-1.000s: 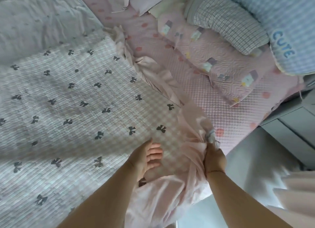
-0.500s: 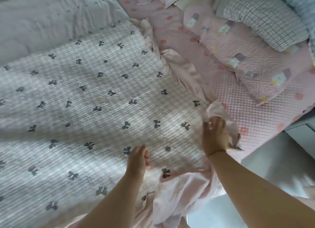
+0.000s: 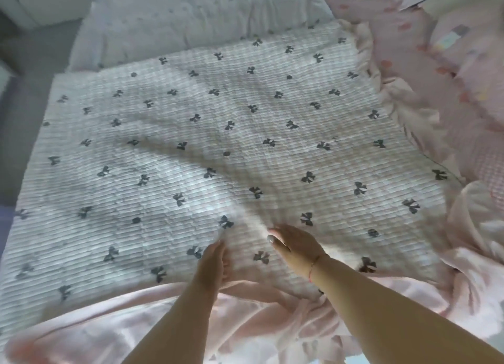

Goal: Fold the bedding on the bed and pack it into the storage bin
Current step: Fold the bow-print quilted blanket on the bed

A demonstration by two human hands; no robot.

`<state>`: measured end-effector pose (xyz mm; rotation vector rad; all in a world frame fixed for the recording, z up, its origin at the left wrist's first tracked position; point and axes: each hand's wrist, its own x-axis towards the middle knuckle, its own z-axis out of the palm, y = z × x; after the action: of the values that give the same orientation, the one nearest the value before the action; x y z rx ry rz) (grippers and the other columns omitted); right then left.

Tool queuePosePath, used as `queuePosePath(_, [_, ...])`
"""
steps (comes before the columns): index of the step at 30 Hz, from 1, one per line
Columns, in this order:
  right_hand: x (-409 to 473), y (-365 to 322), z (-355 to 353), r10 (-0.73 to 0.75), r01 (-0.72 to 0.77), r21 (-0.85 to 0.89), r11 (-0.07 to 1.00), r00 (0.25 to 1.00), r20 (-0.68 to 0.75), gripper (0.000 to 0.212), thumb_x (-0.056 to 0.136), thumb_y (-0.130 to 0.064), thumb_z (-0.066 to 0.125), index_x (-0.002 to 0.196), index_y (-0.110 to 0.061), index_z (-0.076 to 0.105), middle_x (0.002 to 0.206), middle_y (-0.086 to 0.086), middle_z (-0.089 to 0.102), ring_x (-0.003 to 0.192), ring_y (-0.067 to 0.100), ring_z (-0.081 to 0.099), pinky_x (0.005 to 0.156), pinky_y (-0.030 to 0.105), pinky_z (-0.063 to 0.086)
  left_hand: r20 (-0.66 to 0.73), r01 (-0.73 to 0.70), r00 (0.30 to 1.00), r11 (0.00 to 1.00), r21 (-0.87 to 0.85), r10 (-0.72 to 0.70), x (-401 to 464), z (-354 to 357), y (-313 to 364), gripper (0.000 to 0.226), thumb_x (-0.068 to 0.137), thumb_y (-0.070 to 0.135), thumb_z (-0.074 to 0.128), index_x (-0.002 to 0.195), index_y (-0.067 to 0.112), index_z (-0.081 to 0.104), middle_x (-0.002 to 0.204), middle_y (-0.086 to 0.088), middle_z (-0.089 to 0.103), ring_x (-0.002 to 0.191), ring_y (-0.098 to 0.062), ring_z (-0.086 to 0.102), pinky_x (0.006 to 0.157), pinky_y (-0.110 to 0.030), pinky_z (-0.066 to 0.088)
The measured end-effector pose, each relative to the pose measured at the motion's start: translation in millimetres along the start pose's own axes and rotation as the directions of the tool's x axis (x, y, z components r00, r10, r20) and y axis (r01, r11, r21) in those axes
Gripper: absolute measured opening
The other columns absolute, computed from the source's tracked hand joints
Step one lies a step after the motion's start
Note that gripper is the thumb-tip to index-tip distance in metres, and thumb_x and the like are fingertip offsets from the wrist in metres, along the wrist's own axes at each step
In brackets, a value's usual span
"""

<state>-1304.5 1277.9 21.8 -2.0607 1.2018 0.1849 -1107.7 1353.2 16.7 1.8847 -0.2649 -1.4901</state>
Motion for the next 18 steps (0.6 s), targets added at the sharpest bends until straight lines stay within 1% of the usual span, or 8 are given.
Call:
queuePosePath(4, [8.9,-33.6,20.2,0.039,-0.032,-0.118,0.992,0.998,0.052,0.049,0.101,-0.045,0.018,0.145,-0.029,0.031,0.157,-0.003,0.022,0.144,0.015,0.019,0.116,0.037,0.021,-0.056,0.012,0.998,1.000,-0.003,-0.012,-11.1,-50.3,-3.5,0.038,0.094,0.033,0.050,0.062,0.023,0.033,0.051,0.004,0.026,0.030,-0.006,0.024,0.034,-0.012,0.021])
queuePosePath(6, [9.0,-55.4,30.0,0.052,-0.043,-0.087,0.995,0.994,0.098,0.049,0.101,-0.045,0.017,0.147,-0.029,0.029,0.158,-0.004,0.016,0.146,0.014,0.012,0.118,0.038,0.017,-0.092,0.026,0.995,1.000,0.012,-0.024,-21.3,-76.9,-4.2,0.030,0.095,0.027,0.049,0.068,0.018,0.042,0.060,-0.006,0.042,0.035,-0.011,0.046,0.035,-0.025,0.045])
queuePosePath(7, [8.4,-66.8,36.9,0.058,-0.054,-0.039,0.998,0.990,0.125,0.049,0.102,-0.043,0.018,0.147,-0.028,0.028,0.158,-0.004,0.016,0.146,0.014,0.012,0.118,0.038,0.016,-0.147,0.027,0.989,0.999,0.039,-0.021,-23.4,-92.6,-6.9,0.026,0.097,0.026,0.048,0.073,0.016,0.049,0.072,-0.013,0.055,0.049,-0.018,0.057,0.050,-0.039,0.057])
queuePosePath(8, [7.0,-78.0,44.2,0.060,-0.060,-0.003,0.998,0.986,0.159,0.048,0.103,-0.039,0.022,0.148,-0.025,0.027,0.158,-0.003,0.016,0.146,0.014,0.012,0.118,0.038,0.016,-0.200,0.029,0.980,0.995,0.096,-0.009,-22.8,-110.8,-12.1,0.023,0.096,0.029,0.050,0.080,0.013,0.056,0.087,-0.018,0.063,0.065,-0.023,0.061,0.068,-0.046,0.059])
queuePosePath(9, [4.7,-90.2,51.2,0.084,-0.097,0.063,0.993,0.979,0.187,0.047,0.104,-0.033,0.025,0.149,-0.023,0.024,0.158,-0.002,0.016,0.146,0.016,0.013,0.118,0.037,0.017,-0.239,0.037,0.971,0.991,0.128,-0.005,-21.4,-128.7,-18.3,0.031,0.091,0.037,0.052,0.087,0.008,0.062,0.093,-0.021,0.065,0.072,-0.026,0.060,0.075,-0.047,0.055])
queuePosePath(10, [2.9,-100.9,59.1,0.093,-0.118,0.109,0.987,0.973,0.212,0.047,0.104,-0.028,0.027,0.150,-0.022,0.021,0.158,-0.001,0.016,0.145,0.017,0.015,0.117,0.036,0.019,-0.259,0.033,0.966,0.991,0.132,0.003,-19.7,-146.5,-26.2,0.047,0.084,0.048,0.052,0.093,0.004,0.066,0.089,-0.023,0.066,0.072,-0.030,0.059,0.071,-0.045,0.049])
queuePosePath(13, [-4.7,-130.3,65.8,0.100,-0.167,0.184,0.969,0.939,0.328,0.049,0.101,-0.049,0.023,0.147,-0.031,0.030,0.153,-0.005,0.029,0.139,0.018,0.030,0.107,0.030,0.027,-0.310,0.020,0.950,0.988,0.154,0.029,-21.3,-180.6,-44.4,0.057,0.079,0.065,0.049,0.088,0.013,0.073,0.083,-0.017,0.069,0.070,-0.029,0.061,0.066,-0.042,0.050])
queuePosePath(18, [1.8,-158.5,73.3,0.103,-0.188,0.213,0.959,0.929,0.357,0.065,0.087,-0.074,0.018,0.142,-0.043,0.036,0.150,-0.009,0.038,0.133,0.018,0.042,0.105,0.033,0.032,-0.369,-0.020,0.927,0.990,0.139,0.071,-59.0,-202.0,-42.0,0.033,0.086,0.043,0.045,0.080,0.018,0.064,0.096,-0.011,0.064,0.089,-0.032,0.060,0.090,-0.051,0.049])
